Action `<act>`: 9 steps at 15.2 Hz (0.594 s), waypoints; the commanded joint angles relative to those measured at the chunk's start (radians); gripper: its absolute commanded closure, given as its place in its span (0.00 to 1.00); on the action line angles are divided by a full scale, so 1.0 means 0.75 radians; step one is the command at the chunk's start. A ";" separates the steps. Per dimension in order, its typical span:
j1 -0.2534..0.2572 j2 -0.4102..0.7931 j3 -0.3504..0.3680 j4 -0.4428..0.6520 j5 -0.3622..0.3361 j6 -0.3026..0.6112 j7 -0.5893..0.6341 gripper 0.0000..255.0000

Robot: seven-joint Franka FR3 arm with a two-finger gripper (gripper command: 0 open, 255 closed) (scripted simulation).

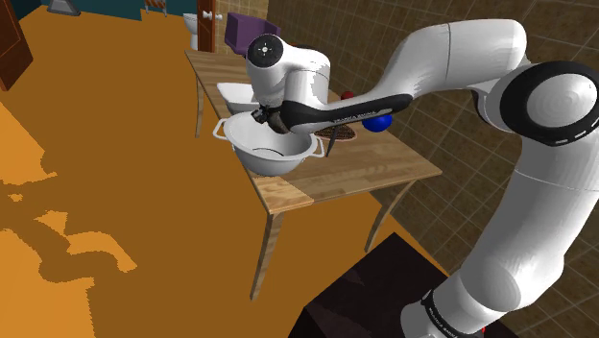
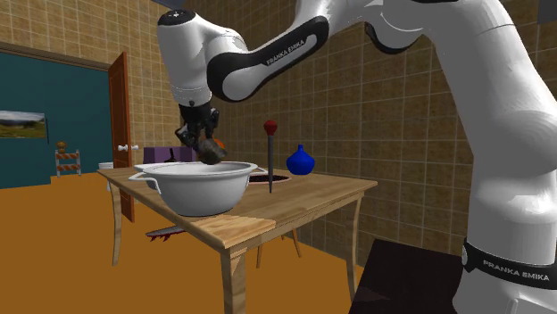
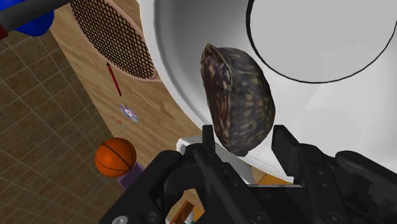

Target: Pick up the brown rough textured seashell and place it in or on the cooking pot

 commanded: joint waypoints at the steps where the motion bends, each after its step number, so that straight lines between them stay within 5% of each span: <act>1: 0.002 0.015 -0.007 -0.012 -0.020 0.014 0.024 1.00; 9: 0.014 0.058 -0.026 -0.048 -0.076 0.046 0.095 1.00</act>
